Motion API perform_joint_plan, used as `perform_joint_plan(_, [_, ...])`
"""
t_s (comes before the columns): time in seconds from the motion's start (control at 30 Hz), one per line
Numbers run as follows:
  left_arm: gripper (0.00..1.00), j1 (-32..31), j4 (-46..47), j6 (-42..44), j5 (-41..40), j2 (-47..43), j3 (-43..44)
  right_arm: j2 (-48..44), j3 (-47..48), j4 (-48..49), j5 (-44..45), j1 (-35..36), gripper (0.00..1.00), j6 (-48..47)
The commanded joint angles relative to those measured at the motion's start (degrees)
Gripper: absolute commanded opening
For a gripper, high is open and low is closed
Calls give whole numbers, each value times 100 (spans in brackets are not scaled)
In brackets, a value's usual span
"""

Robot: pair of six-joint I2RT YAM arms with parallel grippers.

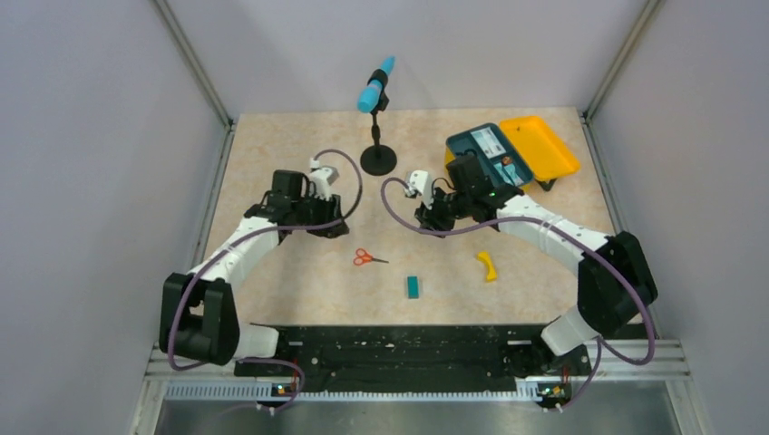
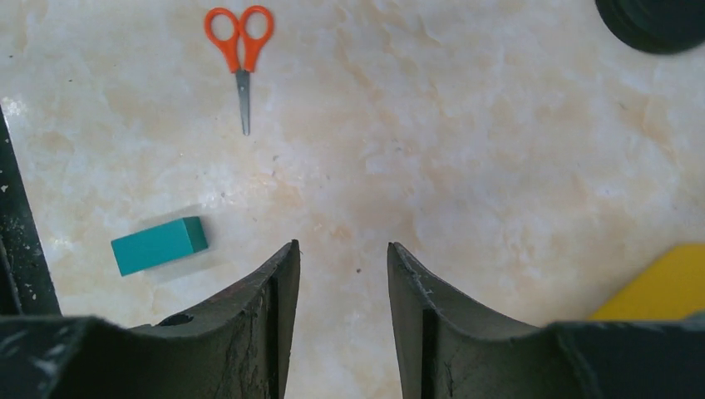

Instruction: Organize the medicine kit

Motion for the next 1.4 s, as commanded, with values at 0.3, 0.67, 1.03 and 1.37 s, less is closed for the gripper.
perform_joint_plan(0.3, [49,1742,411,-2631,592,1106,-103,2021,1121,1028,-74,1390,38,-304])
perform_joint_plan(0.67, [51,1954,537,-2941,391,876,-429,2953,1733,1208,-148,1715,44,293])
perform_joint_plan(1.03, [54,2000,911,-3325,662,1095,-576,3016,1318,478,-110,1789,42,-1074])
perform_joint_plan(1.37, [54,1992,1173,-3475,876,1335,-679,3316,1118,151,320,2056,5,-1442])
